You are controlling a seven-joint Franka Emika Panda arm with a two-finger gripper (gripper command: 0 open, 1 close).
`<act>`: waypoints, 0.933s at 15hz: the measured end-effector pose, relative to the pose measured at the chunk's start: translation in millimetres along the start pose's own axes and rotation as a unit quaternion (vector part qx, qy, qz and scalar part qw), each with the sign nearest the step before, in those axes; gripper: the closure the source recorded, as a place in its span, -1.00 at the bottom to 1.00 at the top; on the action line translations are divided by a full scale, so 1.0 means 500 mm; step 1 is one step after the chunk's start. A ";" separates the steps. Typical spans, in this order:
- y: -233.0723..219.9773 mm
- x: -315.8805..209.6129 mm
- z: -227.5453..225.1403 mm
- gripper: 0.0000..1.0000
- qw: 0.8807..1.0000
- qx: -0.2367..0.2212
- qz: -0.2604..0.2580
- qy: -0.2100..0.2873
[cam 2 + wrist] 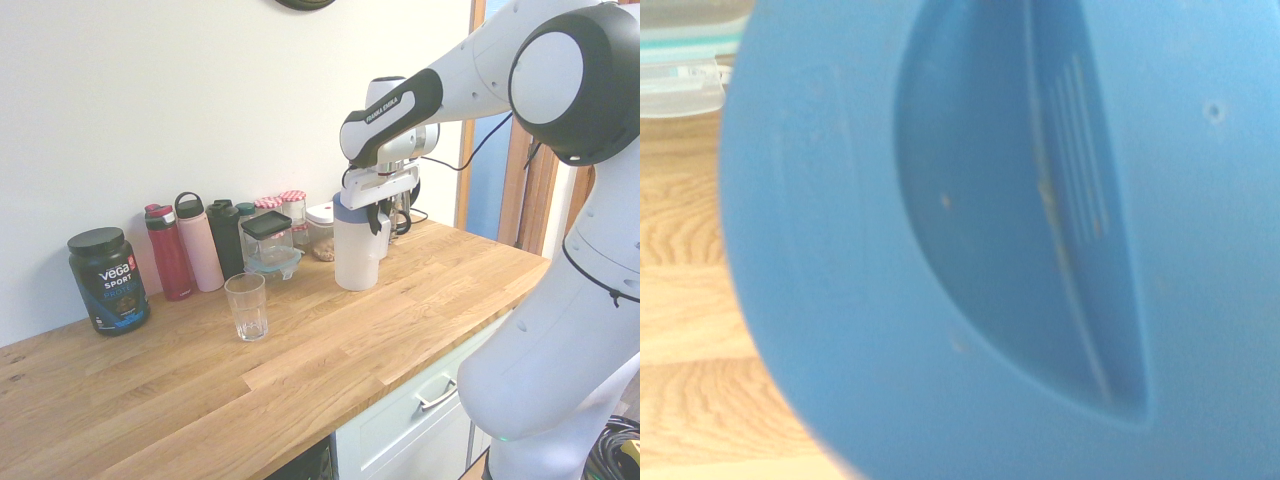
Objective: Pour me some water
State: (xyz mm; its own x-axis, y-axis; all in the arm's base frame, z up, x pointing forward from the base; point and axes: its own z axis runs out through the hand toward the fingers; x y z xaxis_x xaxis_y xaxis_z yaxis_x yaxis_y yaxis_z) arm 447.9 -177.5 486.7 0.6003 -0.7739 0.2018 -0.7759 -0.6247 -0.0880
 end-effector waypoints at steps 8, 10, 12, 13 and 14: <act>0.003 -0.006 -0.025 -1.00 1.000 -0.009 -0.001 0.007; 0.007 -0.029 -0.074 -1.00 1.000 -0.011 -0.006 0.007; 0.008 -0.060 -0.118 -1.00 1.000 -0.015 -0.014 0.004; 0.006 -0.077 -0.131 -1.00 1.000 -0.019 -0.020 0.000; -0.001 -0.095 -0.137 -1.00 0.999 -0.022 -0.027 -0.004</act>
